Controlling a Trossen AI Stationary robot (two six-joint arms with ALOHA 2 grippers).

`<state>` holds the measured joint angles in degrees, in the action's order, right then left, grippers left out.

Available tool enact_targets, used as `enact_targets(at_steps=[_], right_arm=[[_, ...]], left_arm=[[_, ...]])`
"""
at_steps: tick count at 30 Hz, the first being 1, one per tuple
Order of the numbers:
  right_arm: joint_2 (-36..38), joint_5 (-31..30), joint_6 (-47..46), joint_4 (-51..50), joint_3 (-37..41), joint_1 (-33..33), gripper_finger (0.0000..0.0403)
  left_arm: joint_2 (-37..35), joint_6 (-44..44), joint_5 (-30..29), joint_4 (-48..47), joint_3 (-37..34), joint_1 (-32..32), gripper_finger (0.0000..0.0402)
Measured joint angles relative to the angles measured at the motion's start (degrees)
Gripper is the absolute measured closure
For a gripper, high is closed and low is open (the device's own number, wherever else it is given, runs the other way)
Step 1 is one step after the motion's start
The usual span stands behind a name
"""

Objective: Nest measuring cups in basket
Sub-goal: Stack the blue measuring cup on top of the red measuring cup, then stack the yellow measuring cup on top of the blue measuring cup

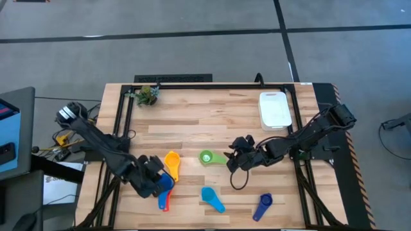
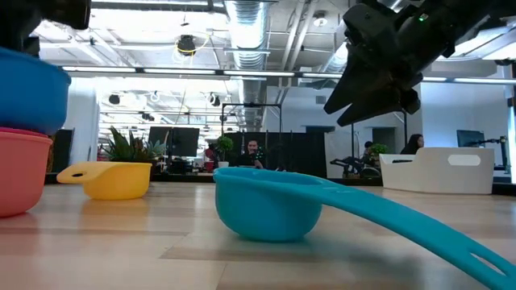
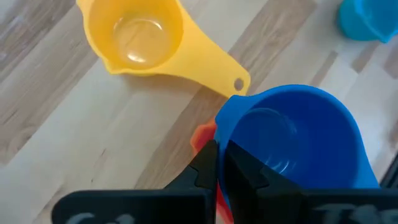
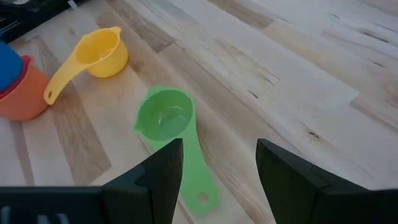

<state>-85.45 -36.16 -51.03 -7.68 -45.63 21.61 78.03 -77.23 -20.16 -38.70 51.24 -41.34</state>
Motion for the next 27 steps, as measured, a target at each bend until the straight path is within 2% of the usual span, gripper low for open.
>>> enact_targets(at_steps=[8, 19, 27], right_arm=[[0.0, 0.3, -0.1, 0.0, 0.0, 0.1, 0.0178], [0.0, 0.4, -0.1, 0.0, 0.0, 0.1, 0.0178], [0.0, 0.4, -0.1, 0.0, 0.0, 0.1, 0.0178]], left_arm=[[2.8, -2.1, 3.6, -0.4, 0.0, -0.1, 0.0375], [2.6, -7.0, 4.3, -0.3, 0.0, -0.2, 0.0332], [2.6, -5.4, 11.1, 2.4, 0.0, -3.1, 0.0327]])
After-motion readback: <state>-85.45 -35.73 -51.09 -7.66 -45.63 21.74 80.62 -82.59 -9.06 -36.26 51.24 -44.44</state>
